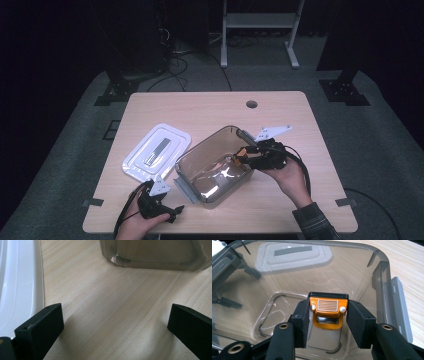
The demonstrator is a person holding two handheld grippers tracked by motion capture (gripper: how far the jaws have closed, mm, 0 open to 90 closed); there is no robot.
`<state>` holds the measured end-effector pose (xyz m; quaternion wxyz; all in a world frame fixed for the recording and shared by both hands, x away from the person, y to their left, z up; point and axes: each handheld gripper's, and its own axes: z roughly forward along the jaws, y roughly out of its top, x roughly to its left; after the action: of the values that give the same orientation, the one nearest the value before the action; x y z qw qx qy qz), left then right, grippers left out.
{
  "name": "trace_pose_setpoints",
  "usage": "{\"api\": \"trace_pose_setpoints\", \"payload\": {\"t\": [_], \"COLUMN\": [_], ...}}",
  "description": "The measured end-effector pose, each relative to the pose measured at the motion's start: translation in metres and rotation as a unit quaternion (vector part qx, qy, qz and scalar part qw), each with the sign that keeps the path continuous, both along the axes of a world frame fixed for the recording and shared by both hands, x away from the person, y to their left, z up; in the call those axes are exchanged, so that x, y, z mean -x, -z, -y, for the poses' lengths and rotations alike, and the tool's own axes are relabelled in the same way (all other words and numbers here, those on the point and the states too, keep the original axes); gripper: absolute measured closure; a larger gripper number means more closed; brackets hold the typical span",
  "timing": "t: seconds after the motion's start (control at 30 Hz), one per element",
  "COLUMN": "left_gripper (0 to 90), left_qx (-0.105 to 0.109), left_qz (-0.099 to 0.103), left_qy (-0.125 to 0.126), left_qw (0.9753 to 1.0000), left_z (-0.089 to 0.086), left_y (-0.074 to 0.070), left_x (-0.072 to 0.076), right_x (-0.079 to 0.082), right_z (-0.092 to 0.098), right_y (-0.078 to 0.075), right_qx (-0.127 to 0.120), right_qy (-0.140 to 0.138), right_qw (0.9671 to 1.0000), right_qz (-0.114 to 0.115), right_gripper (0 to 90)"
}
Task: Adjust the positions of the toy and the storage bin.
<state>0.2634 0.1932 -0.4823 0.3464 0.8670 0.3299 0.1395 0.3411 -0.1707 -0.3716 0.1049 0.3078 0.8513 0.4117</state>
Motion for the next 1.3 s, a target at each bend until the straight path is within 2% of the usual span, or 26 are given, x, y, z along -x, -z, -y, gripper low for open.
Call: {"api": "trace_pose_setpoints", "payload": {"t": [0.03,0.1,0.5,0.67,0.87,1.07,1.3], "left_gripper": [0.0,0.0,0.0,0.0,0.0,0.0,0.0], "left_qx": [0.000,0.000,0.000,0.000,0.000,-0.002,-0.002], "left_qz": [0.000,0.000,-0.001,-0.001,-0.001,-0.002,-0.003], "left_qy": [0.000,0.000,0.000,0.000,0.000,0.002,0.002], "left_qw": [1.0000,1.0000,1.0000,1.0000,1.0000,1.0000,1.0000], "left_z": [0.000,0.000,0.000,0.000,0.000,0.000,0.000], "left_y": [0.000,0.000,0.000,0.000,0.000,0.000,-0.001], "left_x": [0.000,0.000,0.000,0.000,0.000,0.000,0.000], "right_x": [0.002,0.002,0.003,0.005,0.008,0.015,0.020], "right_z": [0.002,0.003,0.011,0.016,0.027,0.046,0.064], "right_y": [-0.001,-0.002,-0.007,-0.010,-0.015,-0.021,-0.020], "right_qx": [-0.004,-0.014,-0.025,-0.037,-0.044,-0.051,-0.050], "right_qy": [-0.002,-0.003,0.000,0.002,0.010,0.021,0.039], "right_qw": [0.9999,0.9998,0.9995,0.9992,0.9988,0.9981,0.9975], "right_qz": [0.013,0.010,0.017,0.017,0.019,0.026,0.031], "right_gripper": [71.5,71.7,75.5,72.7,65.2,54.7,46.8]}}
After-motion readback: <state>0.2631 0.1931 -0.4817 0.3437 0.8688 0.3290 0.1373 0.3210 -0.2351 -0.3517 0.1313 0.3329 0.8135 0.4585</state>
